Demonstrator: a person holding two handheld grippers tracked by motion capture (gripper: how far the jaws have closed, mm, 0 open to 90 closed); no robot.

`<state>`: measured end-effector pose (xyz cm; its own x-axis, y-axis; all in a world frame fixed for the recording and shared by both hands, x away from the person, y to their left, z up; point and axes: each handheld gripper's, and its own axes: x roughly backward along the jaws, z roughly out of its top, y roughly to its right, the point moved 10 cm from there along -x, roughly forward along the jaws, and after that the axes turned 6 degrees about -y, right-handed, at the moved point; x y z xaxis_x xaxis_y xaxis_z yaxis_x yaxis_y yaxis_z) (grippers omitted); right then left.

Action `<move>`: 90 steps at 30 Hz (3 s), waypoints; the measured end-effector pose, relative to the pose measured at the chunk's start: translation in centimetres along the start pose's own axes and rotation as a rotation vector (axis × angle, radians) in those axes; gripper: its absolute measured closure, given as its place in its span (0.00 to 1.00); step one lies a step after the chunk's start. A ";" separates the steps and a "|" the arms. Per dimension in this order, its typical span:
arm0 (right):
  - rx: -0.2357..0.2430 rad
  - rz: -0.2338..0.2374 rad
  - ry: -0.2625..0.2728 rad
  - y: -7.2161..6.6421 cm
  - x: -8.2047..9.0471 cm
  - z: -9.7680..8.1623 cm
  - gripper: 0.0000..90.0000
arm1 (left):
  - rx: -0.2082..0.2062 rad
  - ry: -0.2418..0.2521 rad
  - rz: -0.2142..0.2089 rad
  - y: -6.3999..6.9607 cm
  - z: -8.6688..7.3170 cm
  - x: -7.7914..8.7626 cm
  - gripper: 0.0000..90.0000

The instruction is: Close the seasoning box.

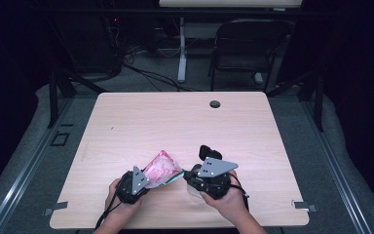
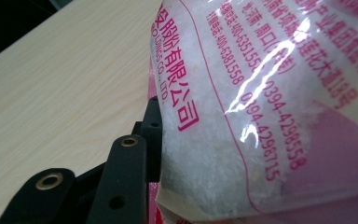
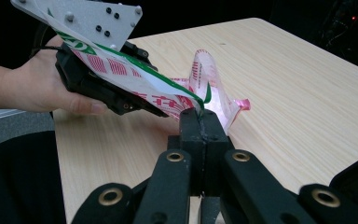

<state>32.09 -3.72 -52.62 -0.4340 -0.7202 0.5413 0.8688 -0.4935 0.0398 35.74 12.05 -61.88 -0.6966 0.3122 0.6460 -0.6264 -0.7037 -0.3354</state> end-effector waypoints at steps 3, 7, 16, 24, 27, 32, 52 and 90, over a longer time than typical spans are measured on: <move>-0.001 -0.003 0.000 0.1 0.1 0.0 1.00 | -0.007 0.003 0.017 -0.2 0.2 0.2 0.73; -0.010 0.007 -0.003 0.1 0.2 -0.1 1.00 | -0.026 0.006 0.040 -0.3 0.5 0.4 0.73; -0.006 0.004 -0.003 0.1 0.2 -0.1 1.00 | -0.070 0.017 0.104 -0.9 1.0 1.0 0.73; -0.022 0.006 -0.009 0.1 0.2 -0.3 1.00 | -0.096 0.026 0.149 -1.2 1.5 1.4 0.74; -0.038 0.011 -0.002 0.2 0.3 -0.2 1.00 | -0.104 0.032 0.160 -1.2 1.8 1.5 0.74; -0.049 0.004 0.000 0.4 0.6 -0.3 1.00 | -0.120 0.037 0.173 -1.0 2.3 1.6 0.74; -0.047 -0.052 0.008 1.3 2.7 -1.0 0.90 | -0.163 0.026 0.185 -0.6 4.1 1.1 0.74; 0.252 -0.176 -0.046 0.0 2.8 -0.9 0.85 | -0.218 0.015 0.200 0.0 4.9 0.8 0.74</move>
<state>30.64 -6.20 -51.90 -0.5771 -0.6085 0.5447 0.8153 -0.4684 0.3404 36.92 9.14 -57.97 -0.8176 0.1918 0.5430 -0.5358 -0.5989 -0.5952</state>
